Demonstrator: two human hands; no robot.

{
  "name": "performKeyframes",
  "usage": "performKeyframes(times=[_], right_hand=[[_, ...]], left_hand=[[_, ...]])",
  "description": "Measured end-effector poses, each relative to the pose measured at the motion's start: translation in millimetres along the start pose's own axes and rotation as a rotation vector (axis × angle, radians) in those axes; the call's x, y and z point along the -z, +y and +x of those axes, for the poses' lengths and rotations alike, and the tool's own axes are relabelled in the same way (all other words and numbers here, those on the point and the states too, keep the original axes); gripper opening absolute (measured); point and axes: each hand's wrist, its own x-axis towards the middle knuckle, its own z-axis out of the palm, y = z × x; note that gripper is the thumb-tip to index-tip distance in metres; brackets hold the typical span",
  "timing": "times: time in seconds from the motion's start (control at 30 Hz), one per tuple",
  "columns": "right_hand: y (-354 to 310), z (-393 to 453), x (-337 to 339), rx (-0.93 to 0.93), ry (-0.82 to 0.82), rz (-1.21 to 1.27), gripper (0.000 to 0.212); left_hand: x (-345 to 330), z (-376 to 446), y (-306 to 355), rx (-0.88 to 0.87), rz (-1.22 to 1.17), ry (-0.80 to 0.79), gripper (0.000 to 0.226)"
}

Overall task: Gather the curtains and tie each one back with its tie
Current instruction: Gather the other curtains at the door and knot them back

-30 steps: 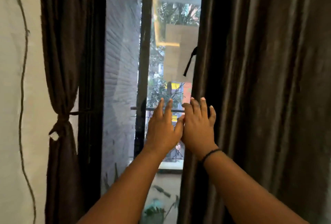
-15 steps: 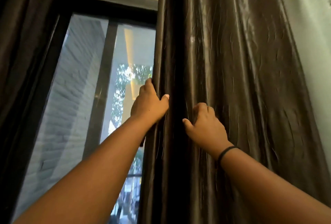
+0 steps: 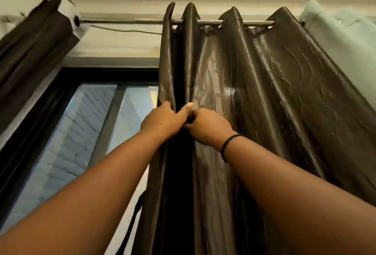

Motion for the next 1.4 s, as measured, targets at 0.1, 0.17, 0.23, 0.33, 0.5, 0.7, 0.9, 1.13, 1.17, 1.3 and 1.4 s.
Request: performKeyframes(times=[0.1, 0.17, 0.23, 0.33, 0.5, 0.7, 0.9, 1.13, 1.17, 1.3, 1.4], right_hand=[[23.0, 0.0, 19.4, 0.128, -0.025, 0.094, 0.028], [49.1, 2.8, 32.9, 0.09, 0.203, 0.023, 0.033], [79.4, 9.7, 45.3, -0.015, 0.449, -0.206, 0.038], [119.5, 17.7, 61.1, -0.236, 0.455, -0.184, 0.065], [164.8, 49.3, 63.4, -0.296, 0.303, 0.264, 0.043], [151.0, 67.5, 41.9, -0.147, 0.311, 0.165, 0.017], [101.9, 90.7, 9.6, -0.128, 0.367, 0.164, 0.006], [-3.0, 116.8, -20.1, -0.125, 0.432, 0.347, 0.032], [-26.1, 117.7, -24.1, -0.075, 0.396, 0.368, 0.032], [-90.7, 121.8, -31.0, 0.168, 0.2, 0.493, 0.032], [-103.5, 120.6, -34.5, 0.292, 0.067, 0.578, 0.027]], left_hand=[[-11.0, 12.8, 32.7, 0.038, -0.037, 0.022, 0.076], [-17.0, 21.2, 51.6, 0.031, -0.021, 0.07, 0.06], [-20.5, 28.7, 66.7, 0.014, 0.056, 0.145, 0.052], [-22.6, 37.9, 79.6, 0.034, 0.09, 0.272, 0.059], [-20.2, 44.7, 75.2, 0.146, 0.054, 0.215, 0.092], [-30.5, 43.0, 59.3, 0.109, 0.168, 0.139, 0.075], [-23.7, 52.4, 29.7, -0.02, 0.061, 0.137, 0.036], [7.5, 49.8, -7.0, -0.065, -0.175, 0.2, 0.051], [15.8, 49.5, -12.8, -0.058, -0.183, 0.216, 0.05], [52.9, 53.1, -39.1, -0.033, -0.238, 0.296, 0.053], [68.6, 59.8, -63.9, -0.028, -0.201, 0.299, 0.052]])
